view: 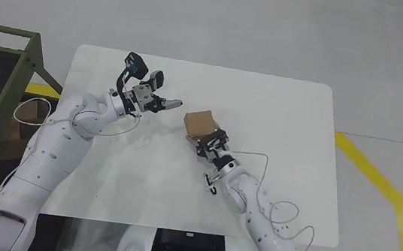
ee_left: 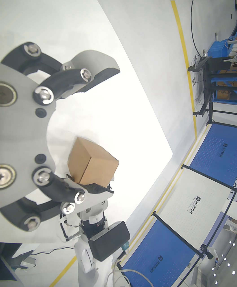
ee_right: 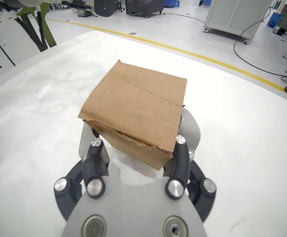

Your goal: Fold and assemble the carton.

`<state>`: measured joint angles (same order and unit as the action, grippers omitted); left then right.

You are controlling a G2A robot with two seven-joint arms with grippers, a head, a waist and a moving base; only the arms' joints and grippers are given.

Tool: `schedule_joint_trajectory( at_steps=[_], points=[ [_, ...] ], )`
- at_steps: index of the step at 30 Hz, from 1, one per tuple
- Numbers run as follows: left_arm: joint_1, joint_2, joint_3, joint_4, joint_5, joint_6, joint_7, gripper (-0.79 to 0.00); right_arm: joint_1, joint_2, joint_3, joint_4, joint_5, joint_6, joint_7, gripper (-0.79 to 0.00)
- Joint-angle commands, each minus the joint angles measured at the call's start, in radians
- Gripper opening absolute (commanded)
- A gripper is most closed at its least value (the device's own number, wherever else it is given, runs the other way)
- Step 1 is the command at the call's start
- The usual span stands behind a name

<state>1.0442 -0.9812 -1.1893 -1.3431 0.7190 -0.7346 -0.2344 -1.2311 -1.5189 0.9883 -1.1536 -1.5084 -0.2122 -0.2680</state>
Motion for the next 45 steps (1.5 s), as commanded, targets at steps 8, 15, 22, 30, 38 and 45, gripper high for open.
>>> schedule_joint_trajectory(
  at_steps=[8,15,22,30,38,45],
  points=[
    [0.000,0.000,0.000,0.000,0.000,0.000,0.000,0.000,-0.109,0.039,0.063,-0.181,-0.078,-0.035,-0.060,-0.277],
    [0.000,0.000,0.000,0.000,0.000,0.000,0.000,0.000,-0.267,0.082,0.148,-0.448,-0.165,-0.099,-0.072,-0.308],
    [0.000,0.000,0.000,0.000,0.000,0.000,0.000,0.000,-0.399,0.118,0.215,-0.690,-0.236,-0.186,-0.090,-0.363],
    [0.000,0.000,0.000,0.000,0.000,0.000,0.000,0.000,-0.500,0.145,0.259,-0.950,-0.321,-0.225,-0.049,-0.406],
    [0.000,0.000,0.000,0.000,0.000,0.000,0.000,0.000,-0.561,0.163,0.259,-1.164,-0.411,-0.238,0.040,-0.409],
    [0.000,0.000,0.000,0.000,0.000,0.000,0.000,0.000,-0.559,0.166,0.229,-1.196,-0.460,-0.196,0.089,-0.453]
  ],
)
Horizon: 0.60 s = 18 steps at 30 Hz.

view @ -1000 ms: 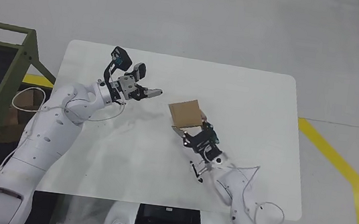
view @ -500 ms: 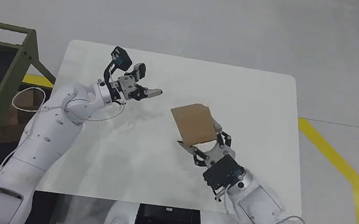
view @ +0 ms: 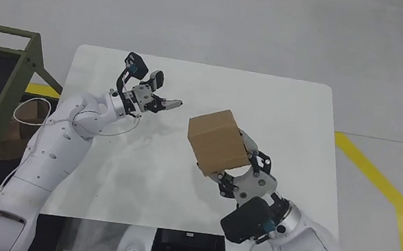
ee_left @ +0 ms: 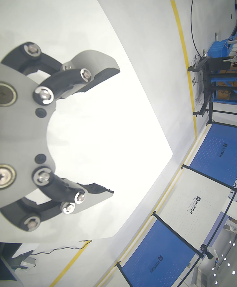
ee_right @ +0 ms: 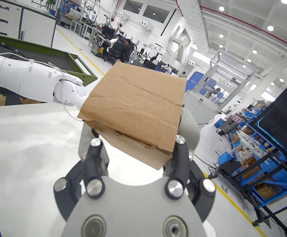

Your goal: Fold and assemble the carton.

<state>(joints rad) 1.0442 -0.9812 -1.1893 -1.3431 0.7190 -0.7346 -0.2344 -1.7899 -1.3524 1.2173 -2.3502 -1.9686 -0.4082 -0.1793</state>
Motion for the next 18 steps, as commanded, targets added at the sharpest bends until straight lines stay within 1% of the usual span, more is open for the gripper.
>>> schedule_joint_trajectory(
  at_steps=[1,2,3,4,16,18],
  points=[
    [0.000,0.000,0.000,0.000,0.000,0.000,0.000,0.000,0.000,0.000,0.000,0.000,0.001,0.000,0.000,-0.453],
    [0.000,0.000,0.000,0.000,0.000,0.000,0.000,0.000,0.000,0.000,0.000,0.000,0.001,0.000,0.000,-0.674],
    [0.000,0.000,0.000,0.000,0.000,0.000,0.000,0.000,0.000,0.000,0.000,0.000,0.001,0.000,0.000,-0.776],
    [0.000,0.000,0.000,0.000,0.000,0.000,0.000,0.000,0.000,0.000,0.000,0.000,0.001,0.000,0.000,-0.785],
    [0.000,0.000,0.000,0.000,0.000,0.000,0.000,0.000,0.002,0.000,0.000,0.000,0.001,0.003,0.000,-0.785],
    [0.000,0.000,0.000,0.000,0.000,0.000,0.000,0.000,0.031,0.000,-0.004,0.000,-0.007,0.020,-0.007,-0.785]
  ],
)
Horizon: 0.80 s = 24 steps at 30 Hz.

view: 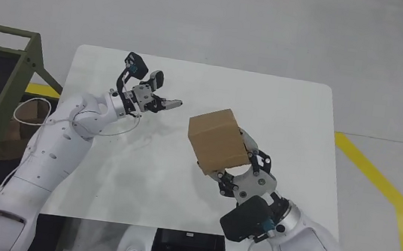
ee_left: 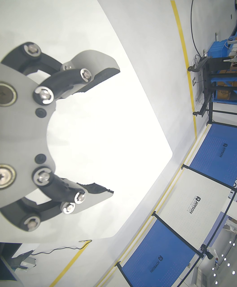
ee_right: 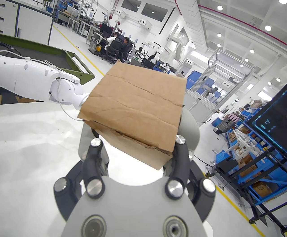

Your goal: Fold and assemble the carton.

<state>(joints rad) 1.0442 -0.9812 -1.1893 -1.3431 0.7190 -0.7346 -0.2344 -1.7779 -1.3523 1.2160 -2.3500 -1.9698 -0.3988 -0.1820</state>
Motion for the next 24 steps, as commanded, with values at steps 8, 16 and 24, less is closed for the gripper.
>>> schedule_joint_trajectory(
  at_steps=[8,16,24],
  points=[
    [0.000,0.000,0.000,0.000,0.000,0.000,0.000,0.000,0.276,-0.012,-0.043,0.000,-0.034,0.082,0.023,-0.785],
    [0.000,0.000,0.000,0.000,0.000,0.000,0.000,0.000,0.536,-0.033,-0.034,0.000,0.047,0.120,0.189,-0.785],
    [0.000,0.000,0.000,0.000,0.000,0.000,0.000,0.000,0.643,-0.044,-0.046,0.000,0.142,0.146,0.236,-0.785]
  ],
)
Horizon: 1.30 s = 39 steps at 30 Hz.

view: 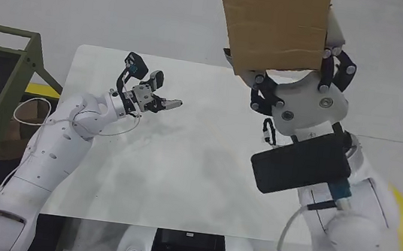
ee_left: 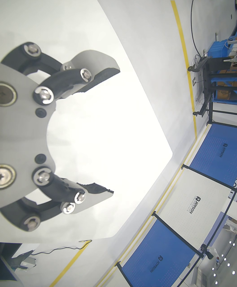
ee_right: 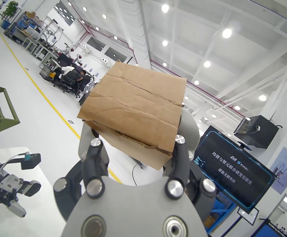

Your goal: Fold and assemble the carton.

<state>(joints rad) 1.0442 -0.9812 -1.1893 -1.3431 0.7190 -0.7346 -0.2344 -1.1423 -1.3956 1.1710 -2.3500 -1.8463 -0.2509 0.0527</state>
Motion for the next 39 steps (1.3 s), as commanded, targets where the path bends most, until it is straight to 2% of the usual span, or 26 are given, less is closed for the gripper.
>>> schedule_joint_trajectory(
  at_steps=[1,7,11,18,22,25,31,34,39],
  points=[
    [0.000,0.000,0.000,0.000,0.000,0.000,0.000,0.000,0.012,-0.002,-0.003,0.000,0.041,-0.006,0.000,-0.785],
    [0.000,0.000,0.000,0.000,0.000,0.000,0.000,0.000,-0.013,0.000,0.014,0.000,0.211,-0.056,-0.060,-0.785],
    [0.000,0.000,0.000,0.000,0.000,0.000,0.000,0.000,-0.056,0.007,0.063,0.000,0.345,-0.133,-0.098,-0.785],
    [0.000,0.000,0.000,0.000,0.000,0.000,0.000,0.000,-0.140,0.019,0.148,0.000,0.672,-0.278,-0.159,-0.785],
    [0.000,0.000,0.000,0.000,0.000,0.000,0.000,0.000,-0.163,0.026,0.190,0.000,0.815,-0.331,-0.139,-0.785],
    [0.000,0.000,0.000,0.000,0.000,0.000,0.000,0.000,-0.166,0.032,0.218,0.000,0.853,-0.356,-0.096,-0.785],
    [0.000,0.000,0.000,0.000,0.000,0.000,0.000,0.000,-0.164,0.041,0.253,0.000,0.786,-0.362,-0.043,-0.785],
    [0.000,0.000,0.000,0.000,0.000,0.000,0.000,0.000,-0.162,0.045,0.252,0.000,0.660,-0.343,-0.031,-0.785],
    [0.000,0.000,0.000,0.000,0.000,0.000,0.000,0.000,-0.160,0.050,0.211,0.000,0.327,-0.249,-0.035,-0.785]
  ],
)
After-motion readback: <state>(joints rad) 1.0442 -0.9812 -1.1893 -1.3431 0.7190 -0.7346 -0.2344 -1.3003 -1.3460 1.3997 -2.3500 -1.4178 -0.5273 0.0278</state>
